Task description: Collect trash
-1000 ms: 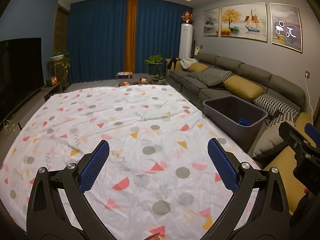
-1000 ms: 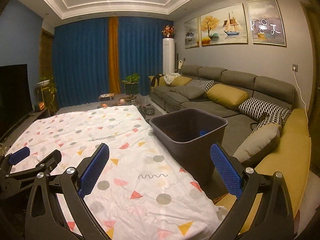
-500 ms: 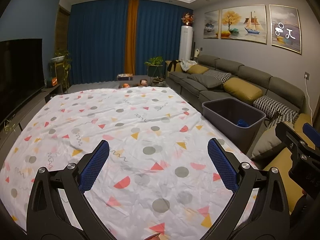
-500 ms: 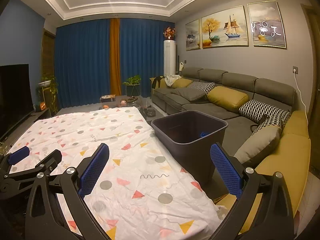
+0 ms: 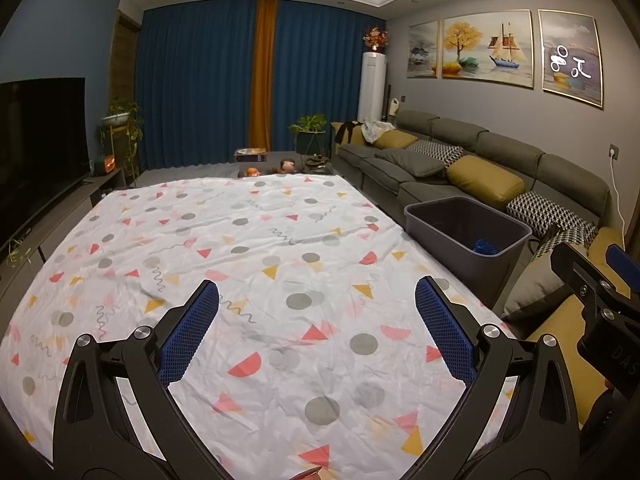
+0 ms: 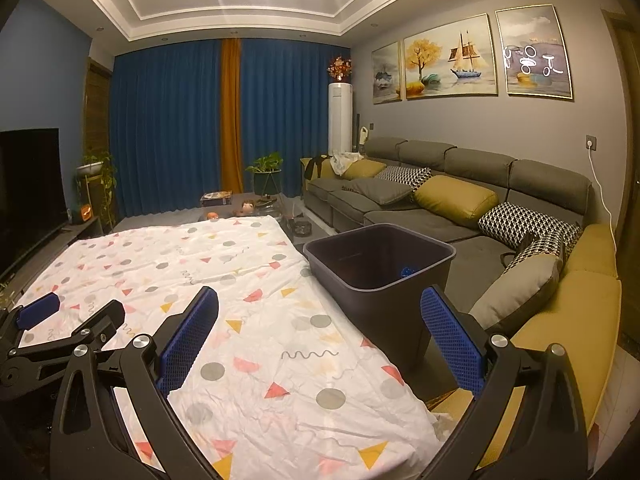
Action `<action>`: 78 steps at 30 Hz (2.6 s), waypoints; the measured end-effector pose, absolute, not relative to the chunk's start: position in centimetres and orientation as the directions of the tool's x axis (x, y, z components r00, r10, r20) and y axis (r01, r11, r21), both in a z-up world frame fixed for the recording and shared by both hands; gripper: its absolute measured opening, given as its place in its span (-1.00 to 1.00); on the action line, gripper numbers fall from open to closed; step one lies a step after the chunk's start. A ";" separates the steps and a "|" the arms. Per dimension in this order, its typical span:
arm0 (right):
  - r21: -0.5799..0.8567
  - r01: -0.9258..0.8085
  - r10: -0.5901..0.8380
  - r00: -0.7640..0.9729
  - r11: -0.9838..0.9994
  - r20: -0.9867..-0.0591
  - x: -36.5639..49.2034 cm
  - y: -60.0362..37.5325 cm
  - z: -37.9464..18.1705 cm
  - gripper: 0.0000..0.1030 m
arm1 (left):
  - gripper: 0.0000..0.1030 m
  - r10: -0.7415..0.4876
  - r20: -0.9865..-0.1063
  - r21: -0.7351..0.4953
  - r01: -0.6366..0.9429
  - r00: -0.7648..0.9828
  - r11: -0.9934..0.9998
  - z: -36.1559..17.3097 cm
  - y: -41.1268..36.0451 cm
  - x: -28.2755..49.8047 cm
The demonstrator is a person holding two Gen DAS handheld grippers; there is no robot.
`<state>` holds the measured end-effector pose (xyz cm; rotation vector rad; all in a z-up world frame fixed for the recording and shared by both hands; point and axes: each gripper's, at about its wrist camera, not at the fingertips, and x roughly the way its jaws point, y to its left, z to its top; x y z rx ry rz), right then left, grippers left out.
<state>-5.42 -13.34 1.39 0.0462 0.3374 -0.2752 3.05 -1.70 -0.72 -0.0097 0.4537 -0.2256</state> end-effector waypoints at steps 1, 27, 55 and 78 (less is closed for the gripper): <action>-0.001 0.274 -0.258 0.907 0.962 -0.333 -5.4 -13.3 1.4 0.89 | 0.88 -0.220 -0.433 -0.060 0.216 0.874 0.975 -0.7 -1.7 3.1; -0.002 0.277 -0.263 0.910 0.961 -0.322 -5.5 -13.5 1.8 0.89 | 0.88 -0.219 -0.427 -0.056 0.216 0.877 0.975 -0.4 -1.9 2.9; 0.000 0.277 -0.263 0.909 0.961 -0.324 -5.7 -13.7 1.7 0.89 | 0.88 -0.212 -0.422 -0.052 0.210 0.881 0.976 0.1 -1.8 2.7; 0.001 0.278 -0.263 0.908 0.961 -0.326 -5.8 -13.7 1.6 0.89 | 0.88 -0.213 -0.422 -0.052 0.211 0.881 0.976 0.0 -1.8 2.7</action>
